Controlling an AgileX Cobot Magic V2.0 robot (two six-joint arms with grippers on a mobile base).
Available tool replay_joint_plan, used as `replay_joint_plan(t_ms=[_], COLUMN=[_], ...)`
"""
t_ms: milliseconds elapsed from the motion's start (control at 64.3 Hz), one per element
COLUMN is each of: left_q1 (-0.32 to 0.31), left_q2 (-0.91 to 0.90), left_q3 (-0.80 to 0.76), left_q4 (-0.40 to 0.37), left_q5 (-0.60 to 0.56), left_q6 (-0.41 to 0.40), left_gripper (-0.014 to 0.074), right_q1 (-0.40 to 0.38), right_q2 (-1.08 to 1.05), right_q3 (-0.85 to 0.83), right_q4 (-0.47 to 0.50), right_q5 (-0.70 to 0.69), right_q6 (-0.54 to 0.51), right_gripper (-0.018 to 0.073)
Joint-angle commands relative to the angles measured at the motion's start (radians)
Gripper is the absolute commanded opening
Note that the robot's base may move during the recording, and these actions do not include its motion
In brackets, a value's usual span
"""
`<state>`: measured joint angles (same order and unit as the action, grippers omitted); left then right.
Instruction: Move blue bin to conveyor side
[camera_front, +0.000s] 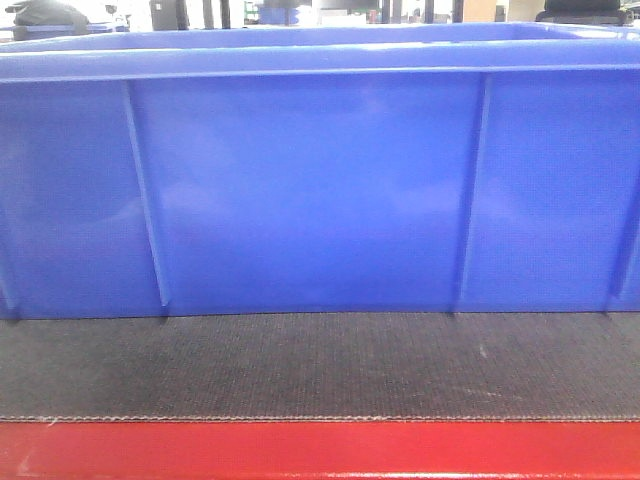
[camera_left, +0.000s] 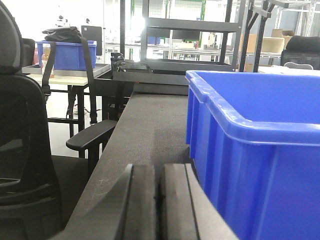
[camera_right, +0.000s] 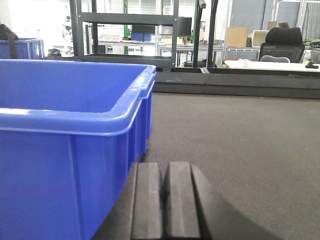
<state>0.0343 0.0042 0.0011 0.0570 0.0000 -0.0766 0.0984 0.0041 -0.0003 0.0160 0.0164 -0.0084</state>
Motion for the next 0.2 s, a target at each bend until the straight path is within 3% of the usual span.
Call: replay_joint_plan(t_ms=[0,187], left_q1=[0.002,0.002], left_q2=[-0.004,-0.004], left_q3=[-0.001,-0.001], left_q4=[-0.005,-0.005], left_q5=[-0.018,-0.018], left_q6=[0.005,0.005], left_gripper=[-0.0027,-0.0027], right_q1=[0.003,0.003], right_q2=[-0.004,-0.004], right_q3=[0.000,0.000], right_q4=[-0.002,-0.002], right_q5=[-0.016,-0.016], right_q6=[0.000,0.000], right_gripper=[-0.0089,-0.0089])
